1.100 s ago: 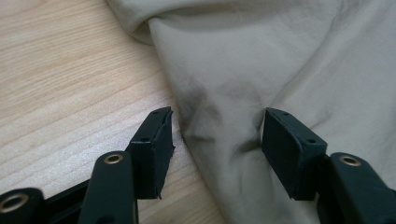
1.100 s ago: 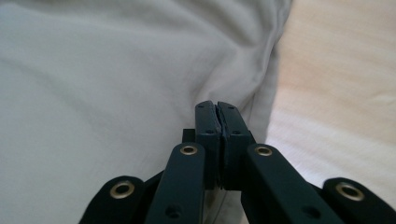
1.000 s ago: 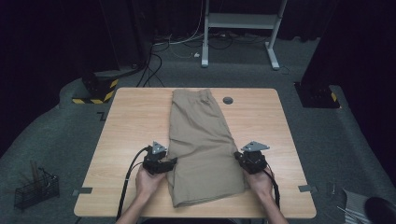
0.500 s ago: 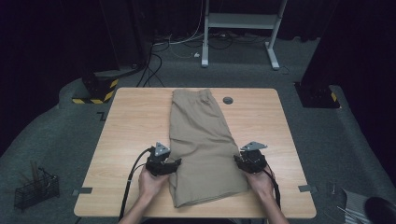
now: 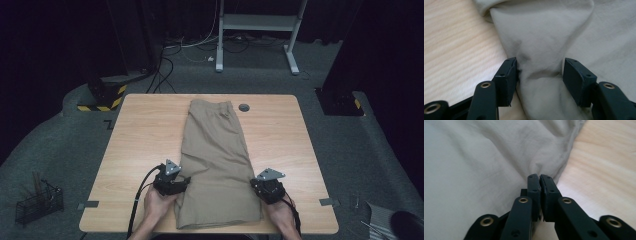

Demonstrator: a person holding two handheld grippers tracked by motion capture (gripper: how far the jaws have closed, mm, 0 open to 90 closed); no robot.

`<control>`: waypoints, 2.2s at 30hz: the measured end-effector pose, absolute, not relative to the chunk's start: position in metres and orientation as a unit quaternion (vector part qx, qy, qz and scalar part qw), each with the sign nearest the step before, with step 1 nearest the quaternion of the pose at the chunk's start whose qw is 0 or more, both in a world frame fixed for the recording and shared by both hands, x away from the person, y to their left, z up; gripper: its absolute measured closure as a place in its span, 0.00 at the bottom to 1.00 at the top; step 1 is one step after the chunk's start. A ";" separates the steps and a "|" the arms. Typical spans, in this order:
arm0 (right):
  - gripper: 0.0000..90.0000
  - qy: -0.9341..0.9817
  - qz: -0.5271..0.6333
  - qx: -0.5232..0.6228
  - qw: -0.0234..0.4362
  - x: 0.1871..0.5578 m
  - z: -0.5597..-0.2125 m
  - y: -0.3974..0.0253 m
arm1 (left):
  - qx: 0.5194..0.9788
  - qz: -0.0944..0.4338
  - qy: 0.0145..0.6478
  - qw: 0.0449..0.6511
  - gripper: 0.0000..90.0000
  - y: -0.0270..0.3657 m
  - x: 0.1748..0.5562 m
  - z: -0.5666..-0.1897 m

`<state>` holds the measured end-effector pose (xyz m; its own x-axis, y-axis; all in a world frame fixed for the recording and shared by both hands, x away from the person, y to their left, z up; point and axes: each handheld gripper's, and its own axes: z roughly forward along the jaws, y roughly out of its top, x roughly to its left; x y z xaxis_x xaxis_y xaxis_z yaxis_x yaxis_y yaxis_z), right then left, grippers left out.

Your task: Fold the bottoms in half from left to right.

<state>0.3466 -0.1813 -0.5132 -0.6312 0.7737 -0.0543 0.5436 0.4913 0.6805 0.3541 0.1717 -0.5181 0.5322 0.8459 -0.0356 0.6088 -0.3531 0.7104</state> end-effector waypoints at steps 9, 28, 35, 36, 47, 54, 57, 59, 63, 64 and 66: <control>0.75 0.809 0.357 0.421 0.204 0.384 -0.500 -0.176 | 0.784 0.178 0.458 0.380 0.49 0.167 0.371 -0.510; 0.79 0.801 0.370 0.430 0.192 0.404 -0.492 -0.179 | 0.791 0.171 0.455 0.371 0.50 0.167 0.374 -0.511; 0.80 0.798 0.360 0.452 0.172 0.448 -0.501 -0.154 | 0.792 0.172 0.462 0.361 0.47 0.163 0.384 -0.521; 0.89 0.803 0.352 0.451 0.168 0.453 -0.505 -0.152 | 0.792 0.175 0.461 0.361 0.48 0.163 0.383 -0.521; 0.76 0.790 0.331 0.467 0.218 0.451 -0.507 -0.168 | 0.796 0.173 0.460 0.353 0.52 0.166 0.374 -0.519; 0.74 0.805 0.364 0.413 0.224 0.426 -0.503 -0.154 | 0.780 0.188 0.456 0.385 0.54 0.162 0.393 -0.508; 0.72 0.817 0.353 0.405 0.210 0.425 -0.510 -0.148 | 0.788 0.179 0.456 0.372 0.54 0.157 0.402 -0.511; 0.69 0.821 0.345 0.413 0.189 0.427 -0.517 -0.148 | 0.795 0.172 0.455 0.362 0.54 0.157 0.403 -0.516; 0.64 0.820 0.353 0.415 0.177 0.416 -0.519 -0.151 | 0.794 0.164 0.458 0.366 0.52 0.164 0.392 -0.520; 0.63 0.822 0.348 0.415 0.178 0.412 -0.519 -0.149 | 0.797 0.165 0.454 0.364 0.52 0.165 0.386 -0.520; 0.60 0.830 0.341 0.405 0.178 0.401 -0.518 -0.147 | 0.806 0.174 0.441 0.354 0.52 0.164 0.374 -0.520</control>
<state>0.4013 -0.1473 -0.5182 -0.6091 0.7928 -0.0184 0.5504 0.4393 0.7100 0.3739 0.1643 -0.5201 0.5499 0.8346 -0.0329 0.5884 -0.3591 0.7245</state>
